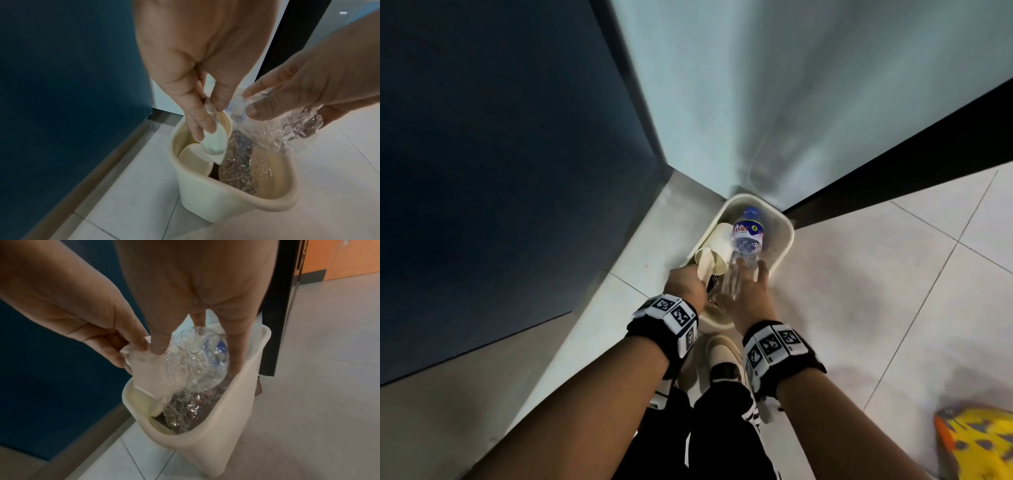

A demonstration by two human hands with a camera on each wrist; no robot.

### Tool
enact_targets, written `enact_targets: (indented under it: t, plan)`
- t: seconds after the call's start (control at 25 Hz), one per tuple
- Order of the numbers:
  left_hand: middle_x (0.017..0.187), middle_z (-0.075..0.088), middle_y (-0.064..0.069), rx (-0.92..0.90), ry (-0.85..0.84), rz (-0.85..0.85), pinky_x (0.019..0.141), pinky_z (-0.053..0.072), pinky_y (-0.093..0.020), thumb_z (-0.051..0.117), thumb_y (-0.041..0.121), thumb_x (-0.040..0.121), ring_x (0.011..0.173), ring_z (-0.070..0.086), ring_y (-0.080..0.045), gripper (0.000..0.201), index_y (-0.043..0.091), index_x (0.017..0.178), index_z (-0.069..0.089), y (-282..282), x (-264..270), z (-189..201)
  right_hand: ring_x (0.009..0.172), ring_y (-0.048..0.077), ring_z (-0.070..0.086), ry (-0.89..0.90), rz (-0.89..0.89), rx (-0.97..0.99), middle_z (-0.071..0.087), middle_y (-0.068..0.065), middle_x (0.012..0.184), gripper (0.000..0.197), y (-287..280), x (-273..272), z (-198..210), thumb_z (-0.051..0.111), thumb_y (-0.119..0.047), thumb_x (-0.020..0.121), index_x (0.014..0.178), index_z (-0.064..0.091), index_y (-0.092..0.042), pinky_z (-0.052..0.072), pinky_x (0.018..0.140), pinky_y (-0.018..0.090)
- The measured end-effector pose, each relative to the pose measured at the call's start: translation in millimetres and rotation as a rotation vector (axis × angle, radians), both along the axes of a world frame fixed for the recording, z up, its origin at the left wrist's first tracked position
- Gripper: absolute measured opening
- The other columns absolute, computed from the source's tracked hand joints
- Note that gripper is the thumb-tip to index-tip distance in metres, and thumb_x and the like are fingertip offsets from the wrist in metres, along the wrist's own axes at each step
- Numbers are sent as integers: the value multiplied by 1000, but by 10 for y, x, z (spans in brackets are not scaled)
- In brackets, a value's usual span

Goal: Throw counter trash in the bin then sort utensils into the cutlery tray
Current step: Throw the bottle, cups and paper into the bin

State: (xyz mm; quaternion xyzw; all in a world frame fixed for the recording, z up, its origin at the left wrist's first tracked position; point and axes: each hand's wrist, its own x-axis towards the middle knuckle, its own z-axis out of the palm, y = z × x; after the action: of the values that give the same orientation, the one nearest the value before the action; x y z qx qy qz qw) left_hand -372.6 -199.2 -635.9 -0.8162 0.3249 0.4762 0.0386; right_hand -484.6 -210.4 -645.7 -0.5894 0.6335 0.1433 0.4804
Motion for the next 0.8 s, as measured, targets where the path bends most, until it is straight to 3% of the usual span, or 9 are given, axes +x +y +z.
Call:
enact_targets:
  t: [0.16,0.36,0.52,0.68,0.8]
  plan:
    - [124,61,-20,19,7,38,100,43,-36,41,24,96,116,56,-36,36,7,123,59,-55,-14,-234,137,41,25,128,139,-68,-2,6,159,84,-26,-28,-59,61,-33,86,149,7,-30,34,110,45]
    - [131,57,-13,47,-18,-14,103,44,-44,45,33,92,118,55,-37,42,28,133,47,-81,25,-274,133,41,25,149,210,-83,-1,6,159,83,-82,-11,-36,62,-38,84,148,10,-34,32,110,44]
    - [132,58,-13,4,6,7,102,44,-36,56,29,88,121,55,-34,54,29,140,40,-56,104,-107,136,38,21,112,191,-36,0,4,159,74,-124,-76,128,59,-39,84,145,16,-41,30,111,47]
    - [139,50,-10,26,-78,38,106,35,-41,54,28,86,128,46,-32,51,21,136,43,-64,194,185,130,34,31,36,114,-171,28,7,149,56,-67,-169,365,56,-26,86,139,38,-27,36,106,43]
    - [135,54,-10,-16,-30,69,105,41,-38,53,25,85,123,51,-30,44,17,129,52,-50,268,611,123,33,39,-16,138,-190,42,8,141,48,-24,-222,729,54,-18,86,134,48,-19,38,104,41]
